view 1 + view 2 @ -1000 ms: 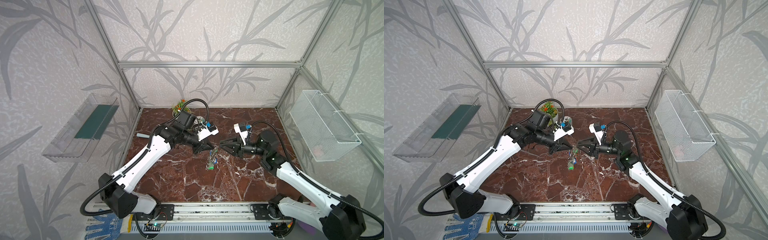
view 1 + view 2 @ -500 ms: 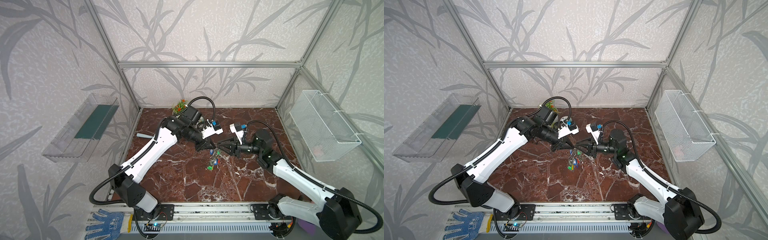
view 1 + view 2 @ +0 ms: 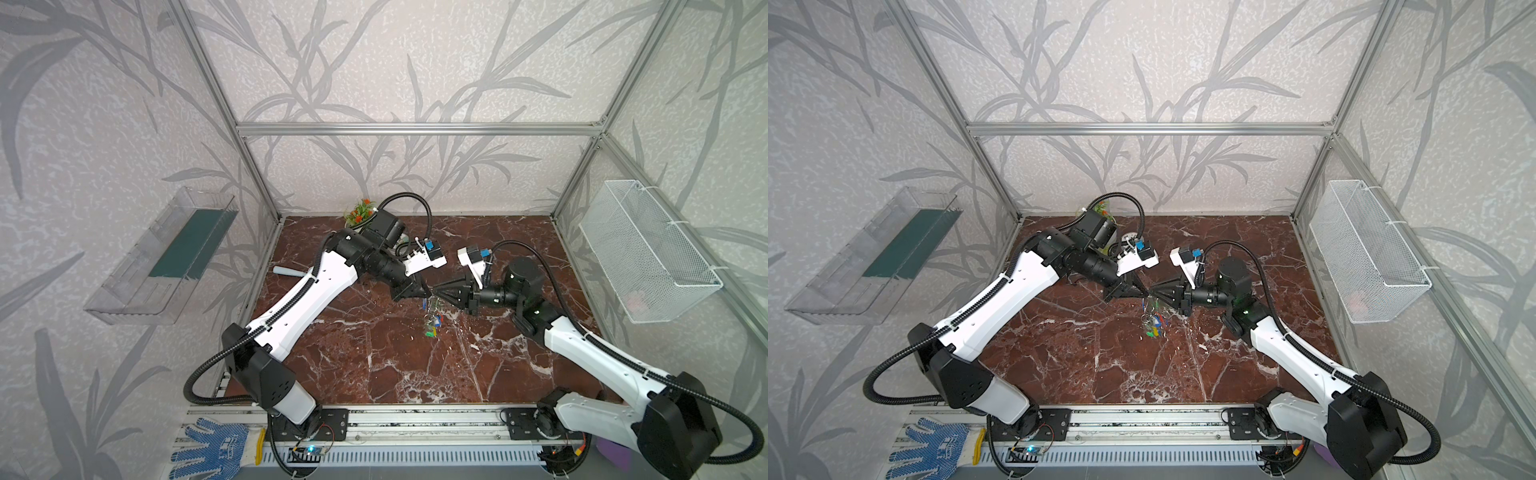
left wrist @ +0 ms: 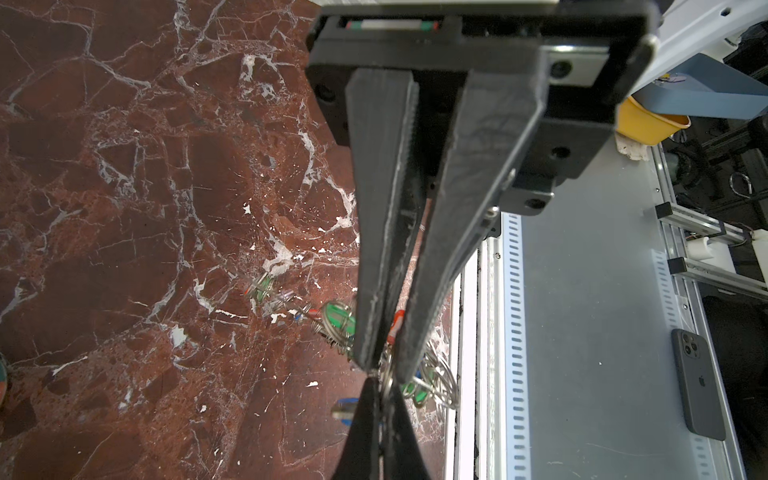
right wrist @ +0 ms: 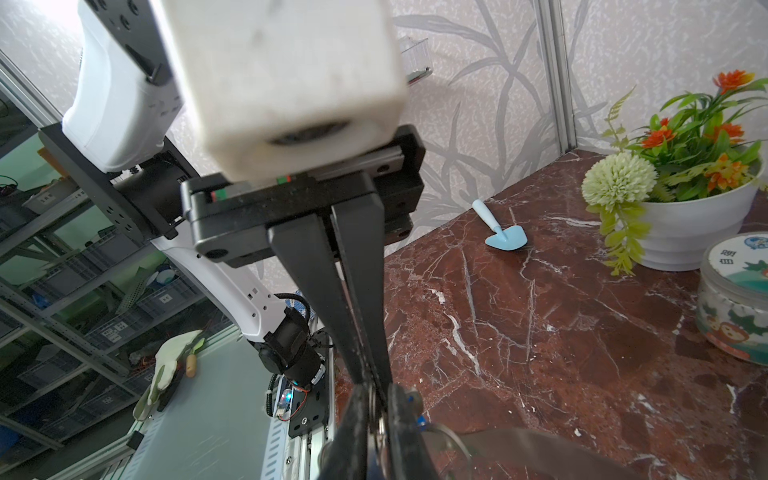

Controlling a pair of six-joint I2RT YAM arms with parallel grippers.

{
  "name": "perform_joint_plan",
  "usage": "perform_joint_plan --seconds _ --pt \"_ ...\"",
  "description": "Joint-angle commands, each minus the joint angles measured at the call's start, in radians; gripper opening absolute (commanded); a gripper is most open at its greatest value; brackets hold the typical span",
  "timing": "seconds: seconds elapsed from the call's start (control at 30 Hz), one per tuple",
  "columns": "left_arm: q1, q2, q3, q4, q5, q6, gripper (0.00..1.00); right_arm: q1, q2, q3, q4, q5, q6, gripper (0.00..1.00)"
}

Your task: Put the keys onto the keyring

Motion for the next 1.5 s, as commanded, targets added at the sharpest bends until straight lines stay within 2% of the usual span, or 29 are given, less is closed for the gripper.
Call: perform_joint_plan --seconds 0.0,0.23,0.57,0.7,0.87,0.97,1.07,1.27,1.37,1.47 --pt "-0.003 -0.003 0.044 0.006 0.039 0.031 0.00 0.010 0.007 0.028 -0.009 -0.012 -0.022 0.13" --pt "-0.003 -0.003 0.042 0.005 0.039 0.028 0.00 0.019 -0.001 0.021 -0.033 -0.001 -0.045 0.14" --pt "-0.004 -0.021 0.015 0.017 0.038 0.017 0.00 0.029 -0.009 0.000 -0.028 0.021 -0.050 0.00" --pt "-0.001 -0.049 -0.016 0.050 0.040 -0.005 0.00 0.032 -0.012 -0.008 -0.025 0.028 -0.048 0.00" --pt "0.024 -0.160 -0.138 0.251 0.043 -0.139 0.01 0.035 -0.020 -0.021 0.039 0.037 -0.006 0.00" --pt "0.058 -0.257 -0.253 0.420 0.069 -0.244 0.12 0.035 -0.018 -0.015 0.070 0.031 0.019 0.00" --pt "0.087 -0.337 -0.352 0.530 0.069 -0.312 0.18 0.035 -0.021 -0.010 0.096 0.021 0.043 0.00" --pt "0.116 -0.435 -0.499 0.632 0.046 -0.367 0.21 0.035 -0.018 0.006 0.134 0.000 0.077 0.00" --pt "0.115 -0.460 -0.554 0.682 0.077 -0.370 0.28 0.035 -0.010 0.007 0.166 -0.008 0.101 0.00" --pt "0.113 -0.470 -0.598 0.754 0.087 -0.395 0.31 0.035 -0.001 0.008 0.199 -0.015 0.126 0.00"
